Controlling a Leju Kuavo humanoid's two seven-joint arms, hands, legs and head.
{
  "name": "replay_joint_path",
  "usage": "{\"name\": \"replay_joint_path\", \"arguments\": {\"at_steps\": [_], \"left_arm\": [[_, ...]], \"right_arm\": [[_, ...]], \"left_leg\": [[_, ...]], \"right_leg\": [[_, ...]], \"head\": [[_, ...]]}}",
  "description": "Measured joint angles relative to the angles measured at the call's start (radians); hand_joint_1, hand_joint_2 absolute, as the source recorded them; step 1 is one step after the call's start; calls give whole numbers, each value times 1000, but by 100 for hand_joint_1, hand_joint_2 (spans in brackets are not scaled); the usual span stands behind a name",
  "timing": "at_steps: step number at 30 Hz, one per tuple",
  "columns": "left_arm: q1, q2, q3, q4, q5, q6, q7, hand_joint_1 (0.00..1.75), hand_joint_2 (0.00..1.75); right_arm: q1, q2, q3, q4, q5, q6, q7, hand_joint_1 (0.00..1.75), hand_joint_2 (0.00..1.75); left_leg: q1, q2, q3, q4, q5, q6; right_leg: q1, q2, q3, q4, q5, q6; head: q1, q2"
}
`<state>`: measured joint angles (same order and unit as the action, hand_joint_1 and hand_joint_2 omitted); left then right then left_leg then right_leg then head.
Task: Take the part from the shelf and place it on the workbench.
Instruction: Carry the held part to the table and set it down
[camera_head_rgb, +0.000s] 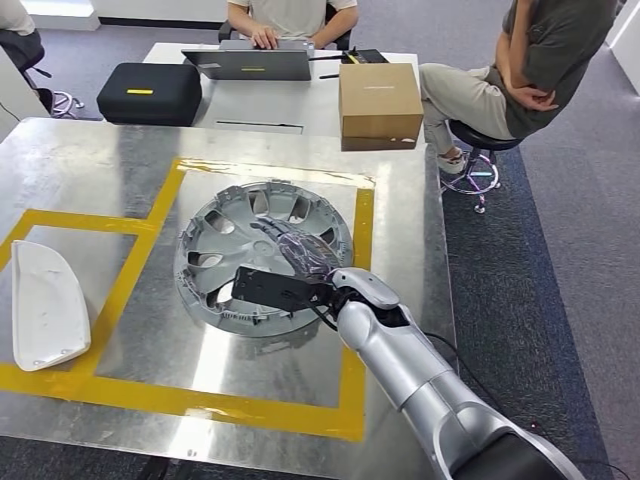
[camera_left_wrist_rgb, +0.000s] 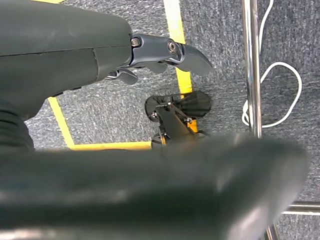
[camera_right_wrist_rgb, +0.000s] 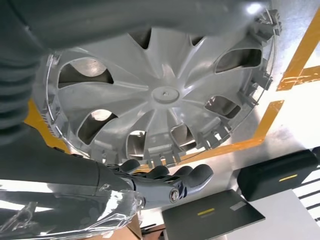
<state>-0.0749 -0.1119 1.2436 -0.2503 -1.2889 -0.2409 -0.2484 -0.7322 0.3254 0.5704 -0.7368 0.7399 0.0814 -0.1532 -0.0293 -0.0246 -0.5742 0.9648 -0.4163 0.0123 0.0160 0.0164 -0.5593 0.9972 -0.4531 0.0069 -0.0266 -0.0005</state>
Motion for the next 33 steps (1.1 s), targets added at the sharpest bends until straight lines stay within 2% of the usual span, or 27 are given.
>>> {"name": "replay_joint_path", "arguments": {"at_steps": [6, 14, 19, 27, 33], "left_arm": [[0, -4, 0, 0, 2, 7, 6, 0, 0], [0, -8, 1, 0, 10, 15, 16, 0, 0], [1, -10, 1, 0, 10, 17, 24, 0, 0], [9, -13, 1, 0, 21, 31, 21, 0, 0], [20, -15, 4, 0, 42, 26, 12, 0, 0]], "right_arm": [[0, -5, -16, -25, -25, -2, -3, 0, 0], [-4, -42, -50, -135, -35, 0, 33, 0, 0], [-5, -71, -62, -191, 29, -42, 87, 0, 0], [-33, -238, -137, -427, 224, 13, 202, 0, 0], [21, -430, -263, -675, 214, 18, 237, 0, 0]], "left_leg": [[0, 0, 0, 0, 0, 0], [0, 0, 0, 0, 0, 0], [0, 0, 0, 0, 0, 0], [0, 0, -1, 1, 0, 1], [0, -2, 0, 1, -2, 4]], "right_leg": [[0, 0, 0, 0, 0, 0], [0, 1, 0, 0, 0, 0], [0, 0, -1, 0, 0, 0], [0, -1, 0, -2, 1, 1], [0, -4, 3, -5, 0, 3]], "head": [[0, 0], [0, 0], [0, 0], [0, 0], [0, 0]]}}
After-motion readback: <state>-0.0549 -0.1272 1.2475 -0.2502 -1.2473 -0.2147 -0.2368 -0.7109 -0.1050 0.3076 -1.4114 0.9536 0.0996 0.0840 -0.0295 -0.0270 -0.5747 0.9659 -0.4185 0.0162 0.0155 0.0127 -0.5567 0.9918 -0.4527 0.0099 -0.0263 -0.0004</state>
